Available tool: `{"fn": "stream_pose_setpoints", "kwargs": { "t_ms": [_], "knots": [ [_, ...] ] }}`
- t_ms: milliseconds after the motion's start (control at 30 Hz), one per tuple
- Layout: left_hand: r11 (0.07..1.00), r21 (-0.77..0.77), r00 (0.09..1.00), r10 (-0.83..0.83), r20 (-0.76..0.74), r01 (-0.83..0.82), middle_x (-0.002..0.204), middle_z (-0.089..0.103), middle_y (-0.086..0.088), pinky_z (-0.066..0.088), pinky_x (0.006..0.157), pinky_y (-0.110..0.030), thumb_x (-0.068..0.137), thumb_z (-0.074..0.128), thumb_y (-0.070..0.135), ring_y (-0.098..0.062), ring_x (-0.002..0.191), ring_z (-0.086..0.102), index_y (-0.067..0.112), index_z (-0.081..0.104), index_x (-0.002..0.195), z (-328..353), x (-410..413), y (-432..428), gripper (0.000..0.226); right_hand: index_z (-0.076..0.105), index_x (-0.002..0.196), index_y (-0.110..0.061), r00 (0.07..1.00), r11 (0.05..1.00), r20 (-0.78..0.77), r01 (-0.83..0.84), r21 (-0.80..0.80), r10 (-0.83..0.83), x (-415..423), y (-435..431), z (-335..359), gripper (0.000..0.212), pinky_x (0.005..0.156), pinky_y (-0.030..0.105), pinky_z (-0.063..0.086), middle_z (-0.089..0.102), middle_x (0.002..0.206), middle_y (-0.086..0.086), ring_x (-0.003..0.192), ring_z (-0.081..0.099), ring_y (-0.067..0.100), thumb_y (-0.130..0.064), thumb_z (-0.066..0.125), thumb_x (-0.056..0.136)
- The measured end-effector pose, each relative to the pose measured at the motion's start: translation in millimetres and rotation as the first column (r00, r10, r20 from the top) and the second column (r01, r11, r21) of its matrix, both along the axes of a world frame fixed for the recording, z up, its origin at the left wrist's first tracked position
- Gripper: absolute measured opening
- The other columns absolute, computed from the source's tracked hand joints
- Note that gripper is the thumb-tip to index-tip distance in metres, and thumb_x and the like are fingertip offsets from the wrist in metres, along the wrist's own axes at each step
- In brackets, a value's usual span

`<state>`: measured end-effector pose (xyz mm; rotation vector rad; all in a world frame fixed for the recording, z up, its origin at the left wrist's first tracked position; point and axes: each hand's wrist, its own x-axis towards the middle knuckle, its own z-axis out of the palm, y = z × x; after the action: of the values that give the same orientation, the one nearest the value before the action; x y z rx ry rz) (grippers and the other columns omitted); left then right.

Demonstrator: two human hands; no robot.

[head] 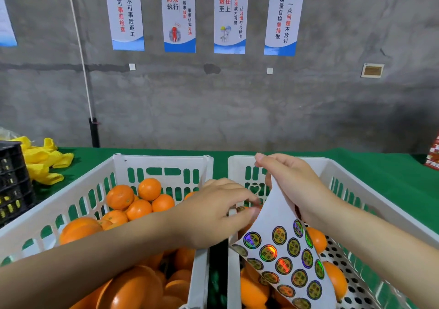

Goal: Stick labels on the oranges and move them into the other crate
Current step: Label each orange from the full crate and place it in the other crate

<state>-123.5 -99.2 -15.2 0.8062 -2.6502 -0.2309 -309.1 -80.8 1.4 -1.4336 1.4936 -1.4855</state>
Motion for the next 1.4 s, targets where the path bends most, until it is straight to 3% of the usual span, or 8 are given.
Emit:
{"fn": "stream_pose_setpoints", "kwargs": {
  "t_ms": [133, 200, 433, 567, 767, 867, 1133, 1400],
  "knots": [
    [0.926, 0.375, 0.95, 0.07, -0.304, 0.052, 0.098, 0.062, 0.011, 0.042, 0.1, -0.034, 0.09, 0.028, 0.077, -0.003, 0.104, 0.058, 0.026, 0.074, 0.088, 1.7, 1.0, 4.2, 0.069, 0.073, 0.089, -0.012, 0.999, 0.999, -0.002, 0.038, 0.032, -0.038, -2.2, -4.8, -6.6, 0.036, 0.07, 0.025, 0.046, 0.073, 0.085, 0.001, 0.081, 0.064, 0.008, -0.047, 0.065, 0.089],
    [0.883, 0.436, 0.93, -0.003, -0.367, 0.174, 0.095, 0.059, -0.018, 0.049, 0.092, -0.046, 0.087, 0.041, 0.079, -0.028, 0.094, 0.061, 0.004, 0.069, 0.087, 3.6, -2.0, 5.3, 0.08, 0.071, 0.094, -0.005, 0.998, 0.998, 0.034, 0.053, 0.021, -0.053, -4.1, -6.9, -9.6, 0.039, 0.072, 0.025, 0.047, 0.072, 0.097, 0.01, 0.085, 0.067, 0.013, -0.044, 0.066, 0.09],
    [0.786, 0.586, 0.885, 0.113, -0.451, 0.198, 0.094, 0.077, -0.015, 0.06, 0.085, -0.048, 0.098, 0.062, 0.03, -0.033, 0.089, 0.074, 0.007, 0.074, 0.098, -2.4, -3.7, 1.7, 0.026, 0.067, 0.096, -0.019, 0.996, 0.996, -0.011, 0.089, -0.017, -0.089, -9.6, -6.8, -7.5, 0.033, 0.068, 0.023, 0.038, 0.067, 0.093, -0.001, 0.095, 0.06, 0.008, -0.049, 0.053, 0.097],
    [0.817, 0.569, 0.781, 0.293, -0.551, 0.095, 0.094, 0.078, -0.004, 0.061, 0.082, -0.044, 0.104, 0.053, 0.03, -0.02, 0.088, 0.075, 0.011, 0.074, 0.097, 1.3, -0.5, -7.2, 0.029, 0.057, 0.103, -0.036, 0.94, 0.964, -0.276, 0.138, -0.225, -0.199, -11.1, -6.2, -8.0, 0.01, 0.084, 0.023, 0.039, 0.054, 0.109, -0.014, 0.104, 0.05, 0.006, -0.032, 0.06, 0.094],
    [0.848, 0.531, 0.728, 0.366, -0.58, -0.003, 0.092, 0.079, -0.001, 0.062, 0.084, -0.044, 0.105, 0.048, 0.03, -0.018, 0.087, 0.076, 0.015, 0.073, 0.104, 2.2, -1.3, -11.5, 0.029, 0.067, 0.096, -0.037, 0.831, 0.953, -0.548, -0.088, -0.29, -0.09, 0.1, -2.0, -18.3, 0.011, 0.071, 0.006, 0.037, 0.057, 0.096, -0.021, 0.097, 0.05, -0.005, -0.036, 0.065, 0.085],
    [0.843, 0.538, 0.722, 0.363, -0.589, 0.015, 0.094, 0.079, -0.001, 0.062, 0.083, -0.041, 0.105, 0.047, 0.03, -0.018, 0.087, 0.076, 0.015, 0.072, 0.108, 2.4, -0.1, -13.5, 0.029, 0.07, 0.107, -0.035, 0.821, 0.95, -0.566, -0.116, -0.289, -0.072, 0.0, -2.8, -21.5, 0.03, 0.072, 0.007, 0.039, 0.059, 0.099, -0.023, 0.099, 0.051, -0.003, -0.048, 0.061, 0.081],
    [0.858, 0.51, 0.779, 0.282, -0.56, 0.056, 0.098, 0.077, 0.0, 0.06, 0.085, -0.032, 0.107, 0.044, 0.029, -0.015, 0.096, 0.074, 0.017, 0.07, 0.111, 1.0, 0.3, -12.0, 0.03, 0.071, 0.101, -0.039, 0.814, 0.916, -0.569, -0.131, -0.379, -0.119, 0.8, -2.1, -22.2, 0.017, 0.071, 0.011, 0.046, 0.062, 0.094, -0.025, 0.094, 0.057, 0.0, -0.034, 0.071, 0.085],
    [0.876, 0.482, 0.808, 0.274, -0.522, 0.015, 0.092, 0.064, -0.03, 0.053, 0.084, -0.06, 0.106, 0.043, 0.035, -0.044, 0.09, 0.063, 0.005, 0.065, 0.1, 1.7, 0.2, -9.9, 0.038, 0.074, 0.092, -0.033, 0.794, 0.898, -0.584, -0.12, -0.424, -0.169, 2.9, 4.4, -21.2, 0.008, 0.071, 0.024, 0.052, 0.065, 0.087, -0.02, 0.087, 0.06, 0.003, -0.032, 0.071, 0.085]
  ]
}}
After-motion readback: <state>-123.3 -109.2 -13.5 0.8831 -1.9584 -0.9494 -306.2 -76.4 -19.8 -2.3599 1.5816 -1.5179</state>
